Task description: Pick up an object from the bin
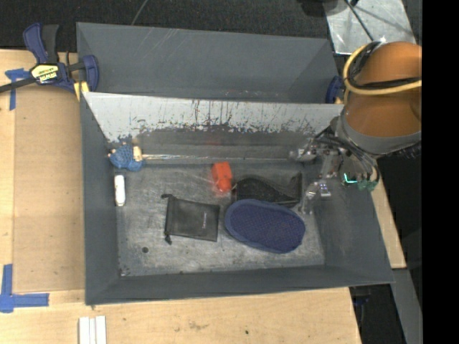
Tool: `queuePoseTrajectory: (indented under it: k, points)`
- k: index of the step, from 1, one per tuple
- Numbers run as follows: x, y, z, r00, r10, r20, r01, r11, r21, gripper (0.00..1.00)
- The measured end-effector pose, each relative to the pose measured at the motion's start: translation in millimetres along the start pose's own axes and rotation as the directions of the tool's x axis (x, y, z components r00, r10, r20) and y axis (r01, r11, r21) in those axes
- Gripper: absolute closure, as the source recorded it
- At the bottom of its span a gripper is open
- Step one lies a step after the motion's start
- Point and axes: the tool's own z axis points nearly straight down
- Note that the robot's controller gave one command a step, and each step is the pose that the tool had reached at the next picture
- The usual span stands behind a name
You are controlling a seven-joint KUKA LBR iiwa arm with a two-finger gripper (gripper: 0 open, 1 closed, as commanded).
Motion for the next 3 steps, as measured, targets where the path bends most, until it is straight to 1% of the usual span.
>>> queuePoseTrajectory:
  k: [1,2,3]
  points:
    - [-17.8,15.8,110.8,0.996,-0.093,0.018,0.093,0.996,0.004,0.00]
    - [-17.9,15.3,111.8,0.995,-0.094,0.018,0.094,0.996,0.005,1.00]
    - [16.3,48.1,102.5,0.970,-0.245,0.003,0.245,0.970,0.001,1.00]
